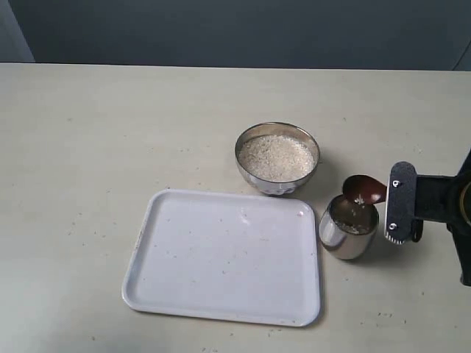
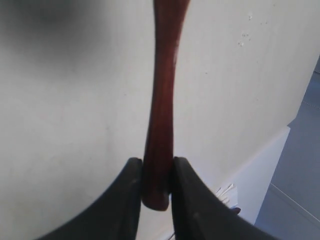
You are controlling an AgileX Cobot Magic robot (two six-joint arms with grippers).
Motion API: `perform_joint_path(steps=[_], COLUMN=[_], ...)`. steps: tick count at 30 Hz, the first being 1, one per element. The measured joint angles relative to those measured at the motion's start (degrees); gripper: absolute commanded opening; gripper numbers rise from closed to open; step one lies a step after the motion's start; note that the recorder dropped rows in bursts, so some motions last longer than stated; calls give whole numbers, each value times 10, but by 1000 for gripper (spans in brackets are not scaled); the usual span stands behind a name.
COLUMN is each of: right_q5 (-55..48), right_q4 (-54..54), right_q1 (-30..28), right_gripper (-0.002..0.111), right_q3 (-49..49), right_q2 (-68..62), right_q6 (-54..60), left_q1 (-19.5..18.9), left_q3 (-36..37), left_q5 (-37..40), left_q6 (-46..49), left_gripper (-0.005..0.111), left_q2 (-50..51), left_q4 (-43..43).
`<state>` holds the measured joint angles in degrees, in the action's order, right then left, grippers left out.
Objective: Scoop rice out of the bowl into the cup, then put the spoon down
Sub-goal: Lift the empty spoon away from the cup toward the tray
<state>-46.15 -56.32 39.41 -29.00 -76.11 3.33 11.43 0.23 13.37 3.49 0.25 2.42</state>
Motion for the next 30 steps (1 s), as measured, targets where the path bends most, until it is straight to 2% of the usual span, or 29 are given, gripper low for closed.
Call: perform_joint_path(steps=[30], right_q5=[-5], right_q4=[-53], right_q1=[18], right_gripper=[-1], right_q3=[19], right_q2=[14], right_q6=[-60], left_q1=[0], left_q3=[0], left_q5=[0], left_q6=[0], left_gripper=[0], left_q2=[0], left_q4=[0])
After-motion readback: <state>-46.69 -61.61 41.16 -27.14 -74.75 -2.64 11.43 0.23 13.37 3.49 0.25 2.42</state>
